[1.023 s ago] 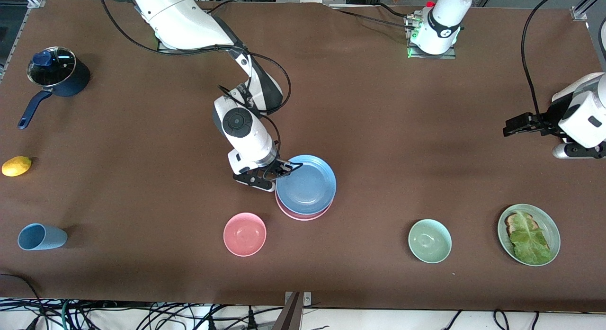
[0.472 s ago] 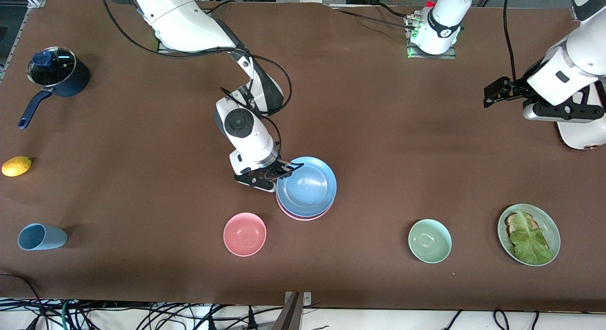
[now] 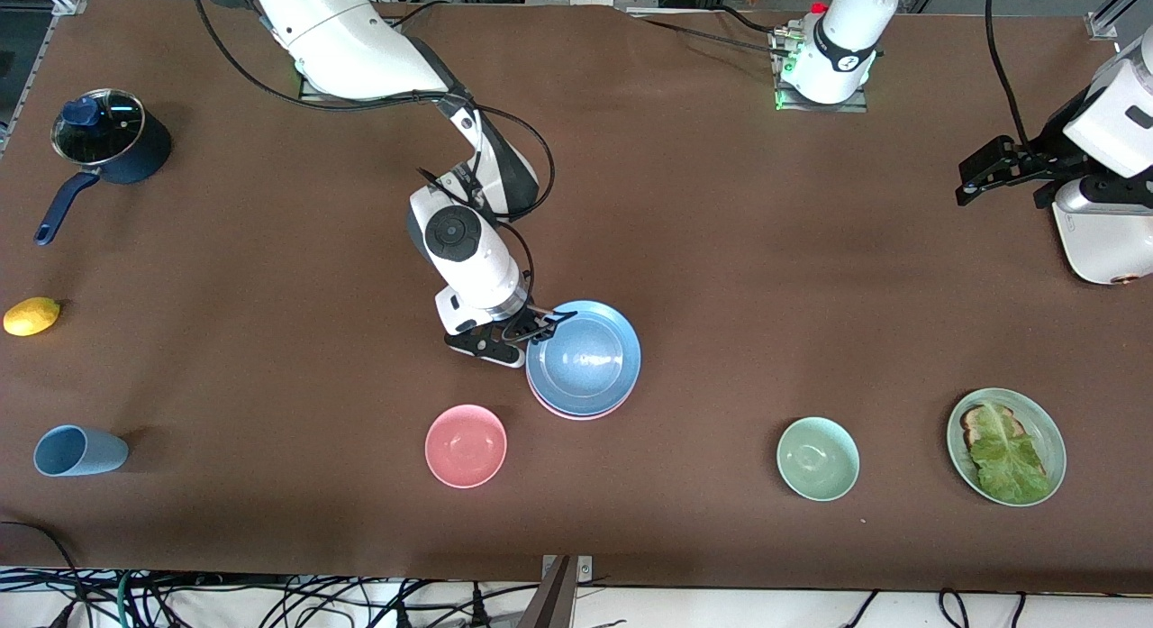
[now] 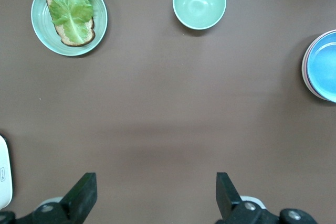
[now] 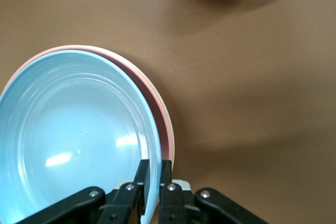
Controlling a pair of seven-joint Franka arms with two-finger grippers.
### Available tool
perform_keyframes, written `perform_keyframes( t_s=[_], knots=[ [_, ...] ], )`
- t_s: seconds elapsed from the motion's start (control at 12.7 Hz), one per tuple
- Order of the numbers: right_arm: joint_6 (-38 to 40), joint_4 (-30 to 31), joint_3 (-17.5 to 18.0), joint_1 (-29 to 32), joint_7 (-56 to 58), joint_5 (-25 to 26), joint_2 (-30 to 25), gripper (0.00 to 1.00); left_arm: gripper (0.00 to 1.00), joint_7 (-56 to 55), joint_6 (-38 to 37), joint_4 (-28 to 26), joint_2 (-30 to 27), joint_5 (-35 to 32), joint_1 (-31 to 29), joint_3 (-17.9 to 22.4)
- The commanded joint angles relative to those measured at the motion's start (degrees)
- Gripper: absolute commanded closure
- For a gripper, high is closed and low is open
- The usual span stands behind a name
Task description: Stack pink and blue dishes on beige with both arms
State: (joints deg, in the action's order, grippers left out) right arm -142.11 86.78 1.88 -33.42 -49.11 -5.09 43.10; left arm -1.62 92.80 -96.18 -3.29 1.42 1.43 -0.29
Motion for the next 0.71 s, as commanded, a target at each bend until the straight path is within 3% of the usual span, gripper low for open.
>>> perform_keyframes(
  t_s=[0.0, 0.08, 0.16, 0.39, 0.63],
  knots=[
    [-1.76, -1.52, -0.30, -0.07, 2.34, 0.70, 0.94, 0.70, 0.00, 1.09, -0.42, 2.74, 1.00, 0.34, 0.15, 0.64],
    [-1.94, -1.52, -0.30, -0.24, 2.96, 0.70, 1.02, 0.31, 0.00, 1.09, -0.42, 4.06, 2.13, 0.34, 0.24, 0.64],
    [-1.86, -1.52, -0.30, -0.24, 3.14, 0.70, 0.94, 0.00, 0.00, 1.00, -0.60, 5.03, 2.75, 0.34, 0.50, 0.64],
    [-1.25, -1.61, -0.39, 0.02, 3.23, 0.70, 0.24, 0.00, 0.00, 0.91, -1.04, 4.86, 3.20, -0.10, 0.50, 0.64],
    [4.45, -1.52, -1.17, 0.81, 5.67, 0.70, -2.65, 0.00, 0.00, 1.26, -1.04, 5.65, 4.78, -0.19, -1.77, 0.46]
  ],
)
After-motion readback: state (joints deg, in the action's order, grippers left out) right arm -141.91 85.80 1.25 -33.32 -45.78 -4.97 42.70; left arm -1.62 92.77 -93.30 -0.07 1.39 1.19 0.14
